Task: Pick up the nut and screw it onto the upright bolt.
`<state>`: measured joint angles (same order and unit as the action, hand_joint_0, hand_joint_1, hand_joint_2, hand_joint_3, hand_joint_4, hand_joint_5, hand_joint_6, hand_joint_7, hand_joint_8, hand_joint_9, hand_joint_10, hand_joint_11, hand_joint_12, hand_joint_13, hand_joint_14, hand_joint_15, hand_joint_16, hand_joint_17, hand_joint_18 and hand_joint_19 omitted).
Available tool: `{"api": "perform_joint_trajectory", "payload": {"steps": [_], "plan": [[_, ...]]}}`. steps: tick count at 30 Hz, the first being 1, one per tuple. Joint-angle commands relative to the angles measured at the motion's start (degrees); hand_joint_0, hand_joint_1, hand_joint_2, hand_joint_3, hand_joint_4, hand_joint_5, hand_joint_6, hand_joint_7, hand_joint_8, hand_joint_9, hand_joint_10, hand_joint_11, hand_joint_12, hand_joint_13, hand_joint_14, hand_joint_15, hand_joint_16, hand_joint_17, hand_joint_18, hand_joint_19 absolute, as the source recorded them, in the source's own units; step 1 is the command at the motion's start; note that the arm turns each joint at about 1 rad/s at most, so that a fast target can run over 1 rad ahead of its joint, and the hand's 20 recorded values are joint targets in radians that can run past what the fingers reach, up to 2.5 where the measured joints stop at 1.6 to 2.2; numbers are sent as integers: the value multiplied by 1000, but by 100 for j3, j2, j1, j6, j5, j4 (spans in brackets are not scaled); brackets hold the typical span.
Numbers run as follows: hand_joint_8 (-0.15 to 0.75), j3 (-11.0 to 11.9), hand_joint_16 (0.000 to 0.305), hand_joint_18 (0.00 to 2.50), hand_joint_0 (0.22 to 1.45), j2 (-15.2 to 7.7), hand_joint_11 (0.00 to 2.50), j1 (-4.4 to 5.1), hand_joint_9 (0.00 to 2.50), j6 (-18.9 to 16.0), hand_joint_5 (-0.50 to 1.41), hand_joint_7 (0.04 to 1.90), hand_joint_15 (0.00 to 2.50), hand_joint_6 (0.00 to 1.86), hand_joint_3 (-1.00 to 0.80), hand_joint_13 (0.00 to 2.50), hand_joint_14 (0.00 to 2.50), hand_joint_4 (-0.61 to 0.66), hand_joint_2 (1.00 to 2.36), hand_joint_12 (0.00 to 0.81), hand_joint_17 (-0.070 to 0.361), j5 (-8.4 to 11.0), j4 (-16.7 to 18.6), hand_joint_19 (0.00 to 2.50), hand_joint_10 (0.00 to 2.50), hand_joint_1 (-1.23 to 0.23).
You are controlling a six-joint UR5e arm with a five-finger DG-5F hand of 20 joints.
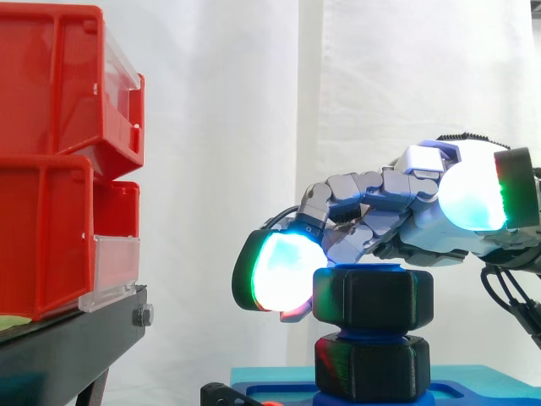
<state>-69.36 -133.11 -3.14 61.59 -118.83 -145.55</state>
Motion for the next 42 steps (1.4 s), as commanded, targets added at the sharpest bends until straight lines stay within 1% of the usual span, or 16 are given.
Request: {"api": "perform_joint_trajectory", "payload": {"steps": [1,3,5,7,14,16,20,23,24,25,29,30,35,40,41,42], "plan": [[264,2,36,0,453,-5,0,-2,515,2,-120,1166,0,503,-500,329,0,219,1000,341,82,0,1,0,0,-176],[268,-7,36,0,454,4,0,-2,531,2,-111,1247,0,503,-500,338,0,203,1000,340,80,0,1,0,0,-179],[273,-7,35,0,457,4,0,-2,548,2,-99,1402,0,501,-500,360,0,195,1000,337,78,0,9,0,0,-185],[274,2,34,0,459,4,0,-11,558,2,-93,1474,0,506,-500,371,0,189,1000,335,77,0,27,0,0,-191],[291,2,30,59,466,4,0,-81,633,2,-102,1262,0,689,-500,445,0,174,1000,325,68,0,106,0,0,-221],[290,-7,30,88,469,4,0,-125,650,11,-101,1214,0,729,-500,464,0,172,1000,321,67,-18,141,0,0,-234],[290,2,26,168,476,4,0,-178,739,11,-67,1196,0,757,-500,547,0,189,1000,304,59,-26,159,0,0,-261],[279,-7,19,373,488,4,0,-204,966,11,-14,1190,24,752,-500,738,0,122,1000,255,43,-35,159,0,0,-290],[277,-7,19,379,490,4,0,-204,984,11,-14,1171,32,754,-500,754,0,120,1000,250,42,-35,159,0,0,-291],[270,2,17,494,494,4,0,-240,1122,11,-6,1152,63,767,-500,862,2,95,1000,227,38,-44,159,0,0,-300],[245,-7,12,712,501,4,64,-284,1372,37,7,1114,143,793,-500,1070,5,65,1000,192,26,-97,159,0,3,-315],[243,-7,11,728,501,4,85,-310,1408,46,8,1114,156,793,-500,1086,5,62,1000,188,26,-114,168,0,2,-316],[209,-7,10,807,500,4,163,-345,1540,46,12,1089,174,798,-500,1175,8,62,1000,176,22,-141,168,40,5,-323],[222,2,12,784,494,-5,198,-363,1541,46,9,1108,135,770,-500,1132,5,69,1000,191,27,-149,203,29,6,-306],[242,-7,15,692,487,-5,166,-363,1431,46,5,1232,96,689,-500,1036,5,95,1000,213,34,-149,211,0,5,-292],[241,2,16,676,485,-5,171,-363,1421,46,4,1309,89,652,-500,1001,2,112,1000,220,36,-149,247,0,5,-287]]}}
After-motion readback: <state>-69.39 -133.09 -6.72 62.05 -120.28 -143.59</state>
